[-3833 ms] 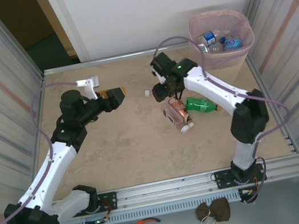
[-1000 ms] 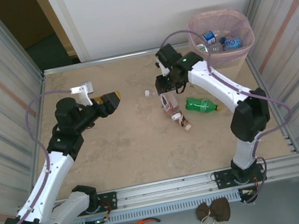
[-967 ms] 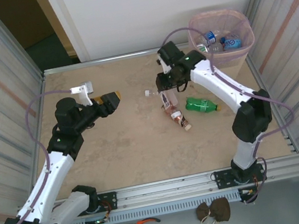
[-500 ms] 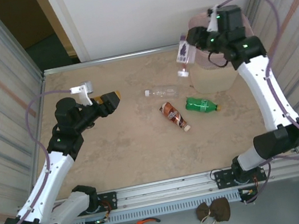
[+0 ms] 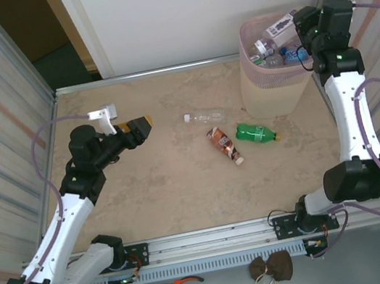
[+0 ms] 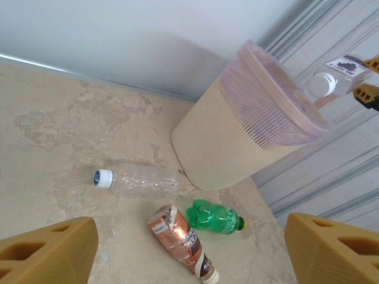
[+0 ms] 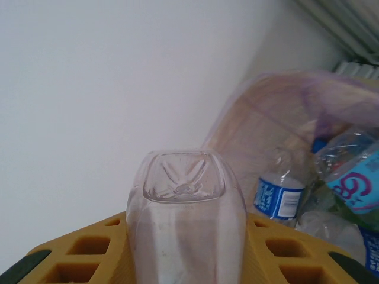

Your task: Put the plastic bottles in the bin

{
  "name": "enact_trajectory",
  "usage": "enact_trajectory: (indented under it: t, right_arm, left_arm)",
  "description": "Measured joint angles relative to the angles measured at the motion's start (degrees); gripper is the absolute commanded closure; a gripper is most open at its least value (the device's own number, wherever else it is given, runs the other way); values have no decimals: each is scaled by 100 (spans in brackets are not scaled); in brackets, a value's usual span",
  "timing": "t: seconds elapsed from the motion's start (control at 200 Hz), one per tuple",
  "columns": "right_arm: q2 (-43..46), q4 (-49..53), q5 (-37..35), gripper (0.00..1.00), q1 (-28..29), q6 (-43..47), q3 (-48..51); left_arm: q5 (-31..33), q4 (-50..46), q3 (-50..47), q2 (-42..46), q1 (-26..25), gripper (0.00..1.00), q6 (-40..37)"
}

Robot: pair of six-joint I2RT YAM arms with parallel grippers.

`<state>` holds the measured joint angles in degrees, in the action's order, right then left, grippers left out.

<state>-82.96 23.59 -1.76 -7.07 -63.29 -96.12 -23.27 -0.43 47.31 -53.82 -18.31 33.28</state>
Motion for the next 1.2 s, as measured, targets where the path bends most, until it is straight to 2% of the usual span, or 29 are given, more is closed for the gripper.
enact_trajectory:
  t: [0.18,0.416,0.591,0.726,0.797,1.197]
  right_arm:
    - [-138,422,-619,62,-9,-960,4]
    - [-520,1069,-927,62,-9,-1563,2]
    - [-737,1207,-1005,54,-2,-1727,0]
    - [-772,1300,-1027,41,-2,-1790,-72]
    - [-772,1357,-1032,37,-2,-1845,-125]
    - [-754,1665,-1071,35,-4,-1873,-455]
  left_arm:
    - [0,26,-20,2,0,17,2]
    - [0,66,-90,7,37,17,4]
    - [0,68,-133,13,37,17,24]
    - [2,70,-188,103,39,17,46]
    - [2,66,-227,168,57,17,52]
    - [44,68,-234,203,74,16,114]
